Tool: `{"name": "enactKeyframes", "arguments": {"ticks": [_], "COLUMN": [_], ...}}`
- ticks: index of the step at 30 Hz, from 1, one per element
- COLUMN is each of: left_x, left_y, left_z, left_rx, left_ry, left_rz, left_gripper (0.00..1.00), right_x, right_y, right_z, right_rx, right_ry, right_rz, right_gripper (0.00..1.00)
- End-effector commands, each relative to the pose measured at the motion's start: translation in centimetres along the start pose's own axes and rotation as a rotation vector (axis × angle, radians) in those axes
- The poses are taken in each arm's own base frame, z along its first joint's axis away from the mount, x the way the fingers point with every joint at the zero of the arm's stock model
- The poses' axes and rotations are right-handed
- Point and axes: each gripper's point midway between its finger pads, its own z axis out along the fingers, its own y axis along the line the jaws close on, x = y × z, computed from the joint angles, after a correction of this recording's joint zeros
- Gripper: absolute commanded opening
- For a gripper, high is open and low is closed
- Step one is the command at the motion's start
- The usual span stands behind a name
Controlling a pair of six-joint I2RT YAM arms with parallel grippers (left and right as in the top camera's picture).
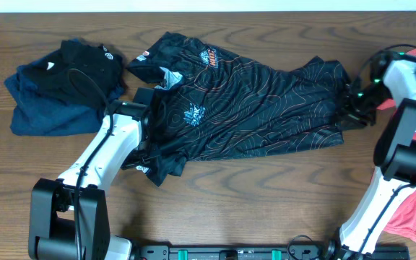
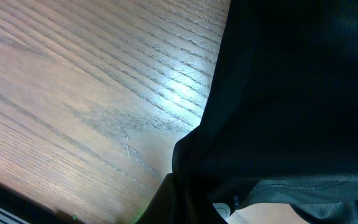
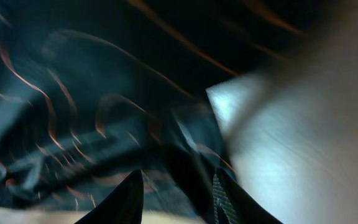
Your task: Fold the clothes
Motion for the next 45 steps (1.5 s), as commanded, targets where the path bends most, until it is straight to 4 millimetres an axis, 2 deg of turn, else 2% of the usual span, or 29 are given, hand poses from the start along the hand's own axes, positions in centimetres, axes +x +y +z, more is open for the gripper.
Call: {"name": "enactKeyframes", "arguments": {"ticks": [1,4,7,10,16,19,22,27,31,35,42,45], "left_x": [-0.1,0.0,0.0,0.0,0.0,0.0,-0.1,-0.1,-0.1,-0.1,-0.1,-0.1], "left_y": [0.4,0.5,0.5,0.5,0.5,0.5,0.5,0.5,0.5,0.5,0.5,0.5], "left_z": [0.2,0.3,0.2,0.2,0.3,0.3,0.3,0.3,0.3,0.3,0.3,0.3], "left_rx": [-0.023,-0.024,-0.026,-0.027,-0.025,-0.025,-0.024,-0.023,-0.023,-0.023,-0.023,-0.024], "left_ry": [0.0,0.001,0.004,0.005,0.003,0.001,0.001,-0.001,0.0,-0.001,0.0,0.0], "left_rz": [0.007,0.007,0.008,0.009,0.008,0.008,0.008,0.007,0.007,0.007,0.007,0.007], "left_gripper": [0.06,0.06,0.06,0.06,0.06,0.06,0.06,0.06,0.06,0.06,0.06,0.06], "right_x": [0.0,0.6,1.3,2.1,4.5,4.7,4.4,4.6,5.7,6.6,5.5,5.1], "right_y": [2.3,3.0,2.7,1.5,-2.8,-5.3,-6.3,-6.9,-6.9,-6.3,-5.0,-4.7], "right_z": [0.1,0.8,1.1,0.9,-0.7,-2.3,-3.6,-5.1,-5.3,-5.2,-4.8,-5.7], "right_rx": [-0.002,0.009,0.054,0.112,0.286,0.381,0.39,0.372,0.376,0.344,0.253,0.24], "right_ry": [-0.032,-0.013,0.009,0.043,0.132,0.137,0.126,0.131,0.176,0.216,0.162,0.084], "right_rz": [-0.045,-0.068,-0.073,-0.06,0.027,0.07,0.097,0.125,0.126,0.133,0.165,0.206], "right_gripper": [0.36,0.37,0.35,0.2,0.17,0.18,0.19,0.21,0.27,0.28,0.2,0.19]}}
